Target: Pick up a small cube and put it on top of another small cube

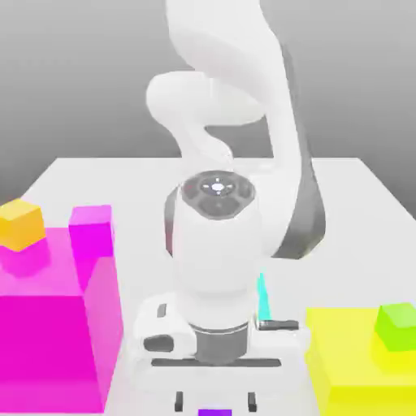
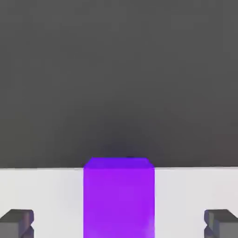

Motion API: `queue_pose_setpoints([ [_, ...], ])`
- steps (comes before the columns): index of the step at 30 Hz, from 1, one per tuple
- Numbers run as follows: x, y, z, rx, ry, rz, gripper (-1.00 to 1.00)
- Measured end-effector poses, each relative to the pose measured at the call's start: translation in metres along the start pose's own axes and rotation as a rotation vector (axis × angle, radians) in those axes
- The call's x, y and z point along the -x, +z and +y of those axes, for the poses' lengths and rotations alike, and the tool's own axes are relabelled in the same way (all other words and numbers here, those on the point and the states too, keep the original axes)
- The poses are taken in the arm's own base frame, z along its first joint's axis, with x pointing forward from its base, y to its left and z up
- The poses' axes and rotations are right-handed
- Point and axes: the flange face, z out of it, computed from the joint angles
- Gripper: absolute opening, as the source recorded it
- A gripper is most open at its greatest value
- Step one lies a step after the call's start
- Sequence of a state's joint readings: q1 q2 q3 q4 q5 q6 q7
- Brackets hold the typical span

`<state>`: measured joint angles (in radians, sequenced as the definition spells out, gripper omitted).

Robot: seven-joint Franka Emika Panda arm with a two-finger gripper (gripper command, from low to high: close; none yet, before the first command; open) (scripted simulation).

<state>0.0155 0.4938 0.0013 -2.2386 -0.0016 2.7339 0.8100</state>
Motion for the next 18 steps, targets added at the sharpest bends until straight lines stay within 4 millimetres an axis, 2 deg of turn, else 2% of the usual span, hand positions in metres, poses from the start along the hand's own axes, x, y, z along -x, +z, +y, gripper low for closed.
queue_pose_setpoints([
  [1, 0.000, 0.013, 0.000, 0.001, 0.000, 0.000, -1.00],
  [6, 0.000, 0.013, 0.000, 0.000, 0.000, 0.000, -1.00],
  [7, 0.001, 0.019, 0.001, 0.001, 0.000, -0.001, -1.00],
  [8, 0.001, 0.015, 0.001, 0.001, 0.000, -0.001, -1.00],
  [12, 0.000, -0.033, 0.000, 0.001, 0.000, -0.001, -1.00],
  [14, -0.017, -0.053, 0.006, 0.014, 0.045, -0.010, -1.00],
  [18, -0.065, -0.105, 0.041, 0.030, 0.241, -0.037, -1.00],
])
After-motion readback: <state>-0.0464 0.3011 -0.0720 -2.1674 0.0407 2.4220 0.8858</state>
